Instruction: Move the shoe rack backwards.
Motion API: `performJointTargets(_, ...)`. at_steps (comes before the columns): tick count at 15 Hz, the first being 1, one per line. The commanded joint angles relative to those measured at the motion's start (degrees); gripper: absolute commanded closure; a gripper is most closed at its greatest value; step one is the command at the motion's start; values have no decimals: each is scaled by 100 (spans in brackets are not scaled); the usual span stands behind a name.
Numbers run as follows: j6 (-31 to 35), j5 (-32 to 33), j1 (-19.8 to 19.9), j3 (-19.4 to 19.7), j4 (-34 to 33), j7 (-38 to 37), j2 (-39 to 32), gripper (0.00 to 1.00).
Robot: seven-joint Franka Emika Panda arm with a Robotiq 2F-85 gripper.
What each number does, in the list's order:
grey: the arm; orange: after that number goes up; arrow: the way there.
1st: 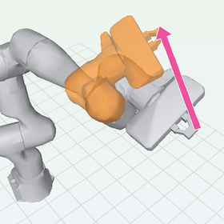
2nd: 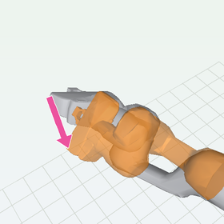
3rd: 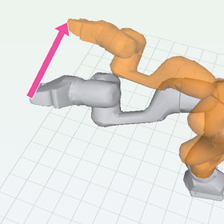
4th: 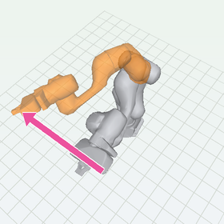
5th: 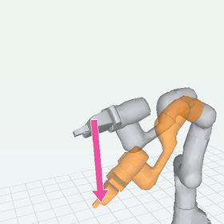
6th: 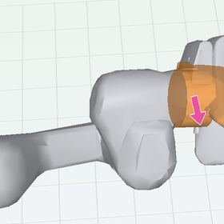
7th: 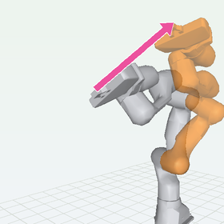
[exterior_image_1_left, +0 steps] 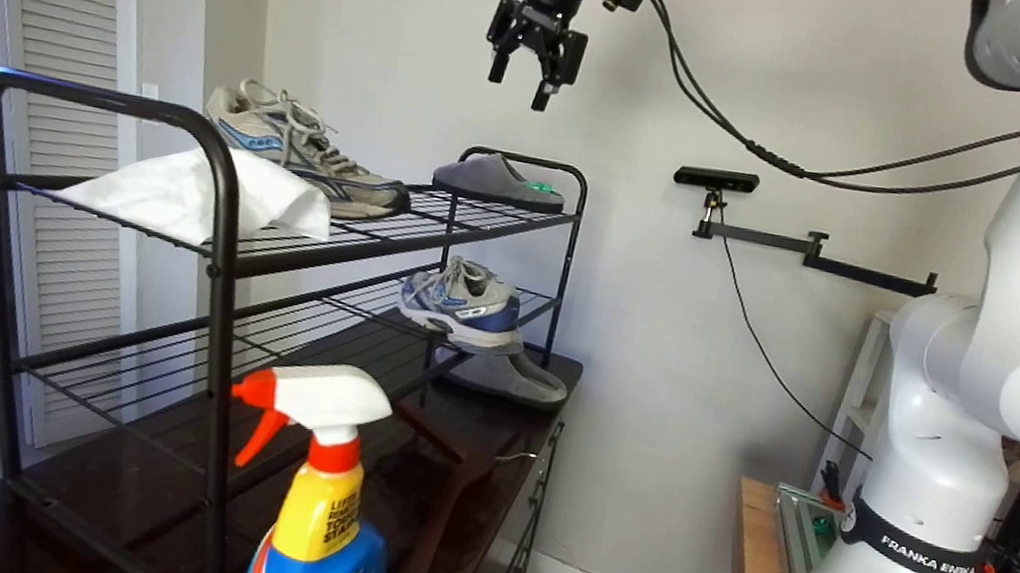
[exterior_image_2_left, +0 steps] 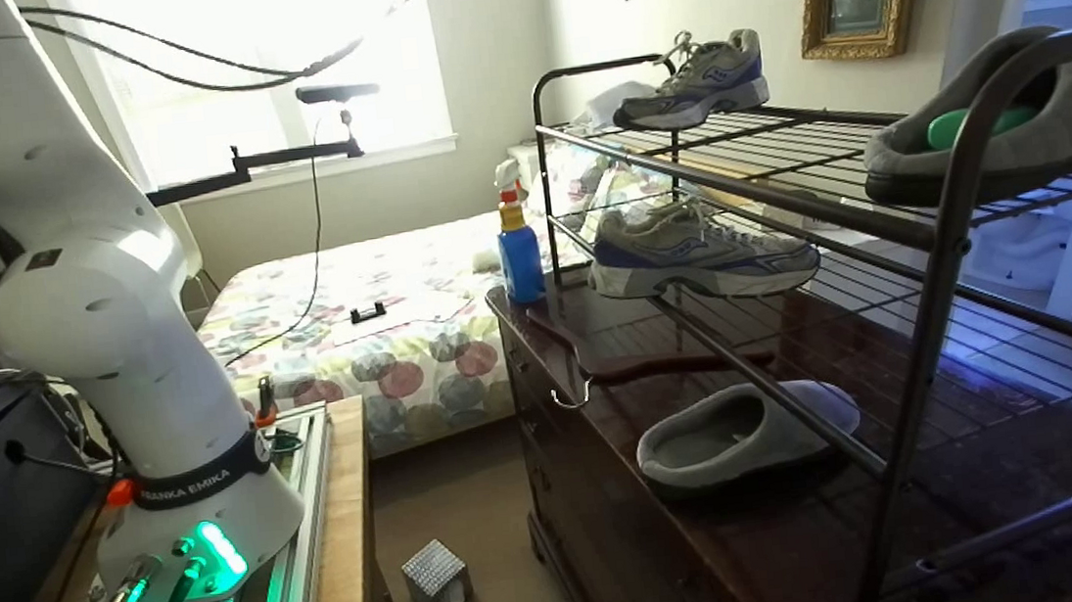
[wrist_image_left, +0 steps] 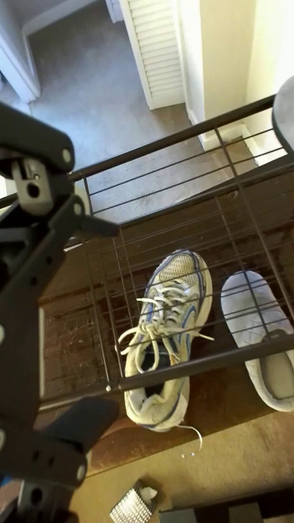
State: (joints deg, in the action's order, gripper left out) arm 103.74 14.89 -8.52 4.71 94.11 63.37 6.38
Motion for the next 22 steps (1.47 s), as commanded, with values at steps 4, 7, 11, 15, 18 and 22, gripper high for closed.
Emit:
performJointTargets(4,-22,-10,267,-279,-435,-30,-423,0)
performJointTargets(7,120,-39,329,-307,-635,527,-640,0)
performJointTargets(11,-91,-136,535,-290,-1092,1729,-1099,0)
performJointTargets(15,-258,-220,934,-191,-1571,2717,-1611,0)
performJointTargets(18,-470,-394,1250,-151,-2078,3228,-2099,0)
performJointTargets(22,-804,-440,1381,-237,-2639,3501,-2765,0)
